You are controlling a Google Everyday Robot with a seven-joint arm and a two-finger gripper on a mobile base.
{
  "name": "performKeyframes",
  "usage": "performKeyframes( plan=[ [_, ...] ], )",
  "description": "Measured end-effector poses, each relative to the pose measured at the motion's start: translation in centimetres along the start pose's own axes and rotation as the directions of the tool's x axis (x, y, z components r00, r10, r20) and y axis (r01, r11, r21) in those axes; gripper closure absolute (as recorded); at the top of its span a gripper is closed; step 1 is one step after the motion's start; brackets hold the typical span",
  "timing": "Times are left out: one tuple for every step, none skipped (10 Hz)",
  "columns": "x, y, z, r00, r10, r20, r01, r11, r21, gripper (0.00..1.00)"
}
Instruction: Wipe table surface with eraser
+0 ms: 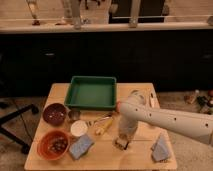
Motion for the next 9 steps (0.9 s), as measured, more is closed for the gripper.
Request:
performKeyframes(
  plan=[
    [0.1,0.5,0.0,0.999,0.045,-0.002,-0.045,0.999,0.004,0.97],
    [0.2,0.6,0.0,0.998,0.059,-0.002,-0.059,0.998,0.007,0.97],
    [0.2,0.7,0.3,0.998,0.067,0.004,-0.067,0.998,0.007,0.97],
    [0.3,0.9,0.6,0.997,0.076,0.012,-0.076,0.997,0.002,0.97],
    [0.5,1.2,1.0,0.996,0.088,0.018,-0.088,0.996,-0.008,0.97],
    [0.8,1.7,1.3,0.995,0.102,0.022,-0.102,0.995,-0.017,0.97],
    [1.2,2.1,1.6,0.993,0.116,0.025,-0.115,0.993,-0.027,0.97],
    [1.6,2.5,1.8,0.991,0.129,0.027,-0.128,0.991,-0.040,0.97],
    [2.0,2.8,2.1,0.989,0.144,0.029,-0.142,0.988,-0.062,0.97]
  ],
)
